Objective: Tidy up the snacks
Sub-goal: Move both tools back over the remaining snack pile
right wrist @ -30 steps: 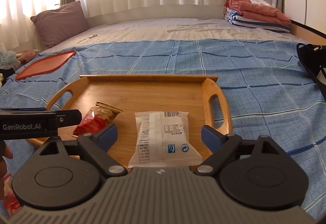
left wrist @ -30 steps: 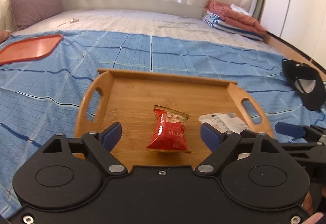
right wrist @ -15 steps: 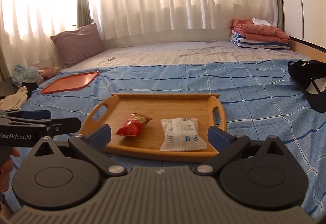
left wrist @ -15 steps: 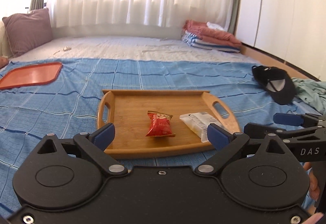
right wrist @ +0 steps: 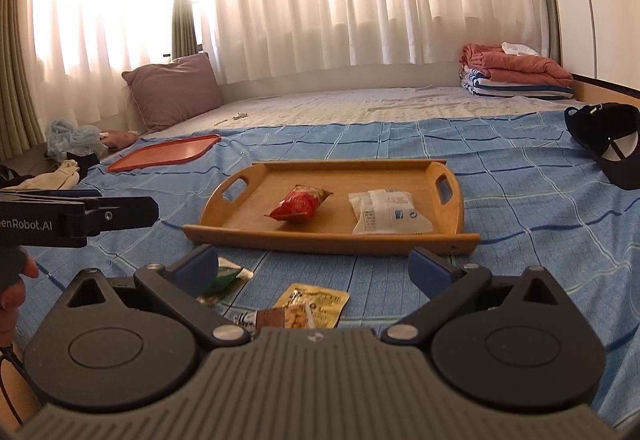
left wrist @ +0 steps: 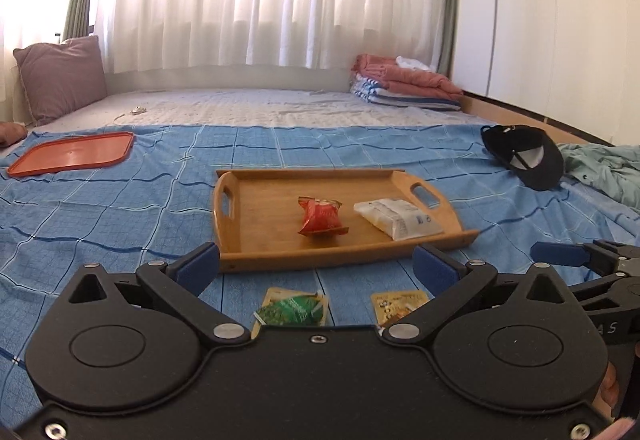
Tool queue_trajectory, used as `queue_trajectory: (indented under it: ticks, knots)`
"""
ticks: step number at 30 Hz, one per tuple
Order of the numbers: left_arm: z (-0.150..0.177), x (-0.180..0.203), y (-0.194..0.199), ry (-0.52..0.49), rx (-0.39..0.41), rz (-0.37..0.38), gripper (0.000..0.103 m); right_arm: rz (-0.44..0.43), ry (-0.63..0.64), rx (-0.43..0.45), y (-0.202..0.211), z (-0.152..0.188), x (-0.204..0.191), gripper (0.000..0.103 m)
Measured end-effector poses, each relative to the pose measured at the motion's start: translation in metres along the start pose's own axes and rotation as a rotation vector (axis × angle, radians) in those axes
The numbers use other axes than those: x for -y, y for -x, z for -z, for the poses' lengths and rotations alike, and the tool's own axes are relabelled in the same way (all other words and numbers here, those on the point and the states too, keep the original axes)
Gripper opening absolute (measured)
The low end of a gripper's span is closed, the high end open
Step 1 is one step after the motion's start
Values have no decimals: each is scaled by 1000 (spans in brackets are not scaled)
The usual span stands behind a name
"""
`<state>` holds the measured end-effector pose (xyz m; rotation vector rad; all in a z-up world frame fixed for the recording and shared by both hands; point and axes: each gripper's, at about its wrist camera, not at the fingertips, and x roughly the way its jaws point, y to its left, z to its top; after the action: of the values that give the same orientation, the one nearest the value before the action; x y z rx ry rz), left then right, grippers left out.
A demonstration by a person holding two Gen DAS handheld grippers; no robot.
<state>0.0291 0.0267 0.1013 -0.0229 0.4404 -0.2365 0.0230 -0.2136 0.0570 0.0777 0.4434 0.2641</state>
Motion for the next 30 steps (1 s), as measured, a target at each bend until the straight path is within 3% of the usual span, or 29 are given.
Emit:
queue_trajectory:
  ticks: [10,17,19,20,21,25,28,30]
  knots:
    - [47,-8,4,9,-30,37,103,11,46,-12,-2,43,-19,103]
    - [65,-3,-3,-76,-32,30,103,8,62,11,-9,62,-29,103]
    - [66,-3,-6,-52,-45,54,90,7,64,21,-10,66,-31,103]
    - [67,-5,-5,-26,-41,79,75,5,62,31,-9,68,-32,103]
    - [68,-8,-5,-4,-42,97,67,2,60,41,-8,70,-32,103]
    - [71,-11,-11,-4,-75,80,63,-16,48,48,-8,75,-31,103]
    - [76,-13,-19,-5,-107,77,51,-14,21,32,-11,76,-28,103]
    - [78,-16,-25,22,-137,97,31,-14,5,26,-13,77,-27,103]
